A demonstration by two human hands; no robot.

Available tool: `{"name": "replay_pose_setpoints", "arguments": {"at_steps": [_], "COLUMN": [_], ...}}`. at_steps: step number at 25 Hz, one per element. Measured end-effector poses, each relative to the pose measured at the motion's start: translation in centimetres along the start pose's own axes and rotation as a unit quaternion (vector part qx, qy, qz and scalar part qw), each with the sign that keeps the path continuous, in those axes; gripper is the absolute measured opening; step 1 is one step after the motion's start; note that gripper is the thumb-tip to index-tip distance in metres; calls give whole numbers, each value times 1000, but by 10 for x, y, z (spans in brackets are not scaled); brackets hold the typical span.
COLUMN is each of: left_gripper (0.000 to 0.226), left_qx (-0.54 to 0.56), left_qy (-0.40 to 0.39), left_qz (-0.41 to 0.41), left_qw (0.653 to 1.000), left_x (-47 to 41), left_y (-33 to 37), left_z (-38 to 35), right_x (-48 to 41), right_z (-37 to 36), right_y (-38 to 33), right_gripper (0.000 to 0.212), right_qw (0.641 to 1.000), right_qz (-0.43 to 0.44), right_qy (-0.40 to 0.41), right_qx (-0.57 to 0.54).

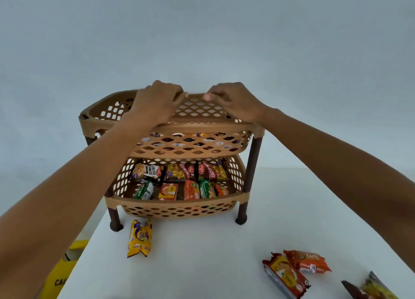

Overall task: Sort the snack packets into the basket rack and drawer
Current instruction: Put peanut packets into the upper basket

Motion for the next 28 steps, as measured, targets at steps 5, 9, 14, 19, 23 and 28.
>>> {"name": "replay_pose_setpoints", "arguments": {"at_steps": [5,9,14,19,23,28], "left_gripper": [31,29,28,46,71,75], "left_qx": [58,103,152,122,57,56], "left_qy": [110,156,104,76,61,82], "left_qz": [-50,-101,-124,-87,-71,-40], "left_qw": [991,977,975,986,994,994], "left_x": [66,126,195,197,180,158], "left_y": [39,79,132,144,150,146], "left_z": [11,0,-37,-47,-42,-33], "right_x": [81,166,286,444,517,533], "right_z": [33,24,-12,-31,-46,-73], "right_y": [-46,-51,-16,58,87,101], "right_gripper": [32,21,16,26,46,44], "right_qw": [980,974,965,812,720,779], "right_qz": [78,40,-84,-431,-580,-554], "right_qy": [184,220,249,379,367,269], "right_qx": [26,24,15,103,100,119]}}
Point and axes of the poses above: each hand's wrist, its own x-axis away from the middle knuckle, its own z-axis out of the back of the hand, y = z × x, the point moved 7 cm from there along -x, towards the middle knuckle, and after that the axes turned 13 degrees about -x, right-handed, at the moved point
